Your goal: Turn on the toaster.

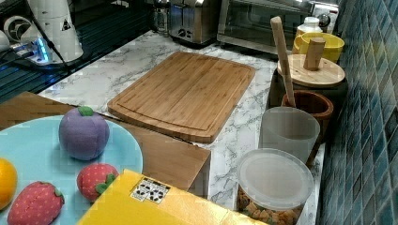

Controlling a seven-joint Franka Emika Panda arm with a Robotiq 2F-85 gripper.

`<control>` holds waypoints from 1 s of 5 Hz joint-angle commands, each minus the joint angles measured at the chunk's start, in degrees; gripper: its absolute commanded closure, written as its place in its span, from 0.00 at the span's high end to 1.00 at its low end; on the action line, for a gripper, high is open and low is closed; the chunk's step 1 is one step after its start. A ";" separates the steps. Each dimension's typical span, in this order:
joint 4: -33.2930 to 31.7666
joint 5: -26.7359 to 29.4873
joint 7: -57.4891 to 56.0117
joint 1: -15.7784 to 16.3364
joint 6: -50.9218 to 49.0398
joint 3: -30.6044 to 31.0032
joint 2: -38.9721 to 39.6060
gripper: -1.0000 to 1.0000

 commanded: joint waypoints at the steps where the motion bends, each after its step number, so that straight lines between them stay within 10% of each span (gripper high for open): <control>1: -0.02 0.05 -0.80 0.12 0.23 0.23 0.00 0.00; 5: -12.72 4.37 -8.61 6.86 6.99 6.10 -7.46 0.00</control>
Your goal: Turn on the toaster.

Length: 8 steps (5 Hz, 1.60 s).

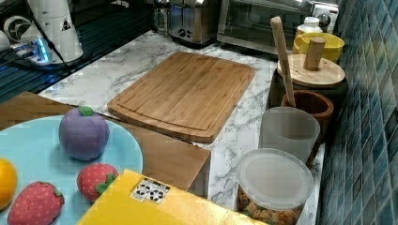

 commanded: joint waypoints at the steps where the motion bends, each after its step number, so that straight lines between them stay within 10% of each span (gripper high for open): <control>1: -7.37 4.76 -6.73 5.37 -0.03 6.66 -7.05 0.00; 8: -24.42 14.07 -12.96 13.80 2.15 12.43 -18.66 0.00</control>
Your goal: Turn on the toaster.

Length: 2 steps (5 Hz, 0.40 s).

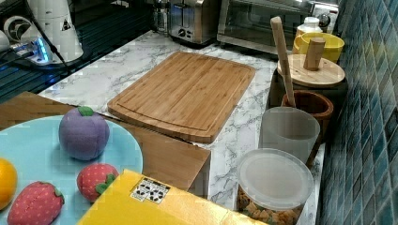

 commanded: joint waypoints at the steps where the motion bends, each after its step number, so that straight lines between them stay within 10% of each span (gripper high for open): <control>1: -9.22 8.53 -9.59 8.17 5.90 -1.05 -10.31 0.00; 2: -8.37 8.79 -10.41 7.33 6.26 1.23 -8.89 0.00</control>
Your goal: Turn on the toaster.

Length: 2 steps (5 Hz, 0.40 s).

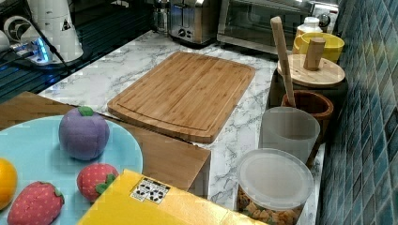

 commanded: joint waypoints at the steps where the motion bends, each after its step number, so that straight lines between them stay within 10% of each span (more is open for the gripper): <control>1: -0.41 5.61 -3.62 5.89 7.16 2.10 -1.33 0.00; 2: -2.42 5.69 0.25 4.55 10.37 3.14 -2.61 0.00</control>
